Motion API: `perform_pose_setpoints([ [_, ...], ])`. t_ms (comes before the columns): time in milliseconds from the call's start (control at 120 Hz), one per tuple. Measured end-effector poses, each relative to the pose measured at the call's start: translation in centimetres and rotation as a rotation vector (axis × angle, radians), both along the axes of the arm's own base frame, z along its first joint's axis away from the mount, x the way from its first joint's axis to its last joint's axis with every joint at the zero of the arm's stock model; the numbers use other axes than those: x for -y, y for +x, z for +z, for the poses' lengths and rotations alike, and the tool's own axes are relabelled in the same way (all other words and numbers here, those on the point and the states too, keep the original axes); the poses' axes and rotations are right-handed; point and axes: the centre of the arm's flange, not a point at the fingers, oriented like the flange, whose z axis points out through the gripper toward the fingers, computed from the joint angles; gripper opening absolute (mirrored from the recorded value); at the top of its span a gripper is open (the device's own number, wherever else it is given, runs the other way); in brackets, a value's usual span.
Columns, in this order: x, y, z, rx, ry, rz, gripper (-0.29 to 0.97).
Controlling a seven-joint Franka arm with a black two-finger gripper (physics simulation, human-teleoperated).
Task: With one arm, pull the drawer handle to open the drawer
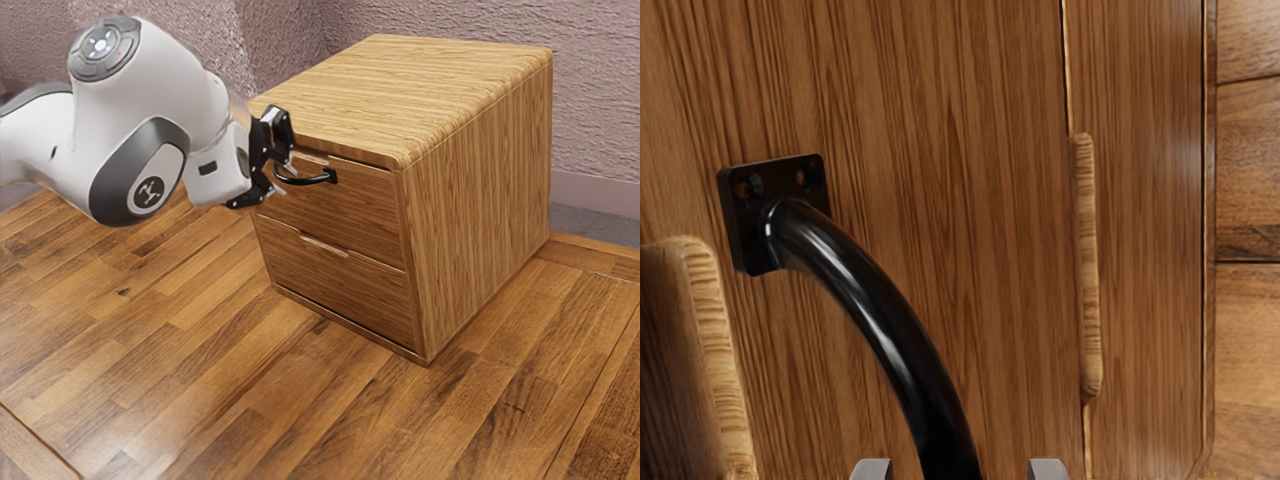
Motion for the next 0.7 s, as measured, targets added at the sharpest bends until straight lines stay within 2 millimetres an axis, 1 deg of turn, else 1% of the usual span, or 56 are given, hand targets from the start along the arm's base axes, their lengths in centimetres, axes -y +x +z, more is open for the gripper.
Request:
perform_pose_setpoints([
  [83,-0.5,0.2,-0.2,0.008,-0.001,0.005,0.08],
  [217,-0.9,0.9,-1.1,0.002,-0.005,0.009,0.06],
  [383,-0.9,1.2,-1.7,-0.002,-0.008,0.009,0.06],
  [583,-0.8,0.7,-2.0,-0.008,-0.010,0.012,0.05],
  [700,-1.0,0.1,-1.8,-0.005,-0.009,0.019,0.04],
])
